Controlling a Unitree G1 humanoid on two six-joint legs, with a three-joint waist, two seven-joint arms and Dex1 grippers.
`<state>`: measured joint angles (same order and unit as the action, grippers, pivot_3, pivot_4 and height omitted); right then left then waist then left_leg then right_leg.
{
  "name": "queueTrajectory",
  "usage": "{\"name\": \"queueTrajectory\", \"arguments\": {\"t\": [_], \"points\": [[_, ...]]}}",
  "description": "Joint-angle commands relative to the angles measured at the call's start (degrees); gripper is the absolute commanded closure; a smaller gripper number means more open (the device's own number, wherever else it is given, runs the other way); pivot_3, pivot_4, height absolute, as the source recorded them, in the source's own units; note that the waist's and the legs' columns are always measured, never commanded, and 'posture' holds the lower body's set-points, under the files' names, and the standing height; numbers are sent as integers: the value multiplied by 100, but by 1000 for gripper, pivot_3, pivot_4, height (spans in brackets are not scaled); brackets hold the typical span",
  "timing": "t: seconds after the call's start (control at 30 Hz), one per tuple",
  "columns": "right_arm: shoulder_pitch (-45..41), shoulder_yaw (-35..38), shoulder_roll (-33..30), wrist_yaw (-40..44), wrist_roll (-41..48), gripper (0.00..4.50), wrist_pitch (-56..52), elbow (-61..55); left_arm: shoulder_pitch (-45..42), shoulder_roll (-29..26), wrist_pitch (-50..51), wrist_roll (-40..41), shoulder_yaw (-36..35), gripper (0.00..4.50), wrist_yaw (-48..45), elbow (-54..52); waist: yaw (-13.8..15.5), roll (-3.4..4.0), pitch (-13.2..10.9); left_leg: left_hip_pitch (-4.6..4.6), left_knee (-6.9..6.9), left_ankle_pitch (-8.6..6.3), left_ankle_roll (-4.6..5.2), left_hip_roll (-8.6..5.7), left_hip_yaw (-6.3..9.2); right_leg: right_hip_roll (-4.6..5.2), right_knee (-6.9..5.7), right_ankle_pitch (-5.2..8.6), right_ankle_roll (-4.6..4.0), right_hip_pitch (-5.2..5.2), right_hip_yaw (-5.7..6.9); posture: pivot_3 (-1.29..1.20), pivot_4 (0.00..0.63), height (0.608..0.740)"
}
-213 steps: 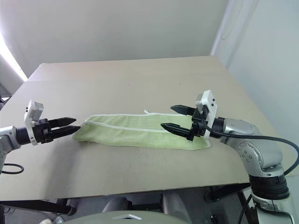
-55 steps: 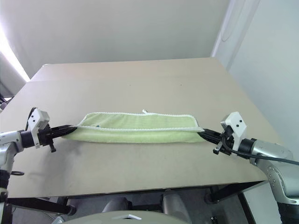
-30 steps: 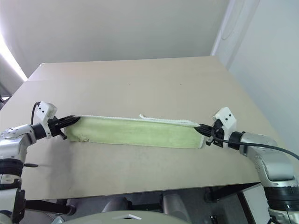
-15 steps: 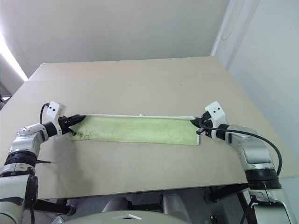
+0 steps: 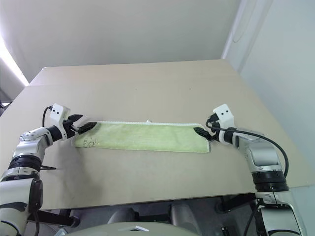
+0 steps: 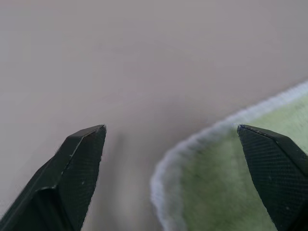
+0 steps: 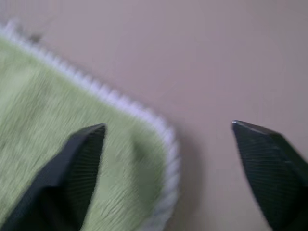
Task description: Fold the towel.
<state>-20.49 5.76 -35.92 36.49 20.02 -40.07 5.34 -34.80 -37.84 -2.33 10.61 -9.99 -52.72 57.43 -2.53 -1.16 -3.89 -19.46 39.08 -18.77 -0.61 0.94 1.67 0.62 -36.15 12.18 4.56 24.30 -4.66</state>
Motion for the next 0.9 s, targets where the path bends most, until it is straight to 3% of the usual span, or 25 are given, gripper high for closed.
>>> {"name": "queueTrajectory", "arguments": {"t": [0.03,0.13,0.27,0.33,0.57,0.7,0.9], "points": [[-283,1020,-71,-163,867,23,-1143,-297,-268,-238,-40,131,-209,0,-53,-215,2,0,0,-2,0,0,0,0,1,0,1,-1,0,1,0,0,0,712],[-34,1616,-162,5,1775,23,-2348,-900,-223,-271,386,408,-242,0,-487,-811,22,0,0,-5,-3,0,0,0,5,0,1,-2,0,2,3,0,0,712],[-305,2849,63,-230,3058,23,-4730,-637,29,-262,1371,819,-160,0,-1005,-2009,9,1,1,-8,-2,0,0,1,5,2,2,1,-1,2,3,0,0,712],[-93,3048,85,-376,3733,23,-5169,-664,244,-263,1762,910,-5,0,-1210,-2616,-14,6,4,-2,-2,0,0,0,0,3,1,1,-1,-1,-1,0,0,712],[888,3165,335,-1788,5753,23,-5243,-590,743,-120,2471,1146,383,0,-1565,-3899,-21,5,4,1,-6,0,1,3,1,-3,0,4,-2,-1,-3,0,0,712],[1338,3282,669,-2701,6504,23,-5119,-568,1004,-92,2298,942,719,0,-1705,-4056,-38,10,4,0,-5,0,1,2,-3,-4,2,4,-2,-3,-8,0,0,712],[2015,2849,719,-3959,7706,23,-4283,-576,942,57,2138,839,905,0,-1654,-3883,-66,10,3,-2,-6,0,1,2,-2,-4,6,5,-1,1,-7,0,0,712]]}}
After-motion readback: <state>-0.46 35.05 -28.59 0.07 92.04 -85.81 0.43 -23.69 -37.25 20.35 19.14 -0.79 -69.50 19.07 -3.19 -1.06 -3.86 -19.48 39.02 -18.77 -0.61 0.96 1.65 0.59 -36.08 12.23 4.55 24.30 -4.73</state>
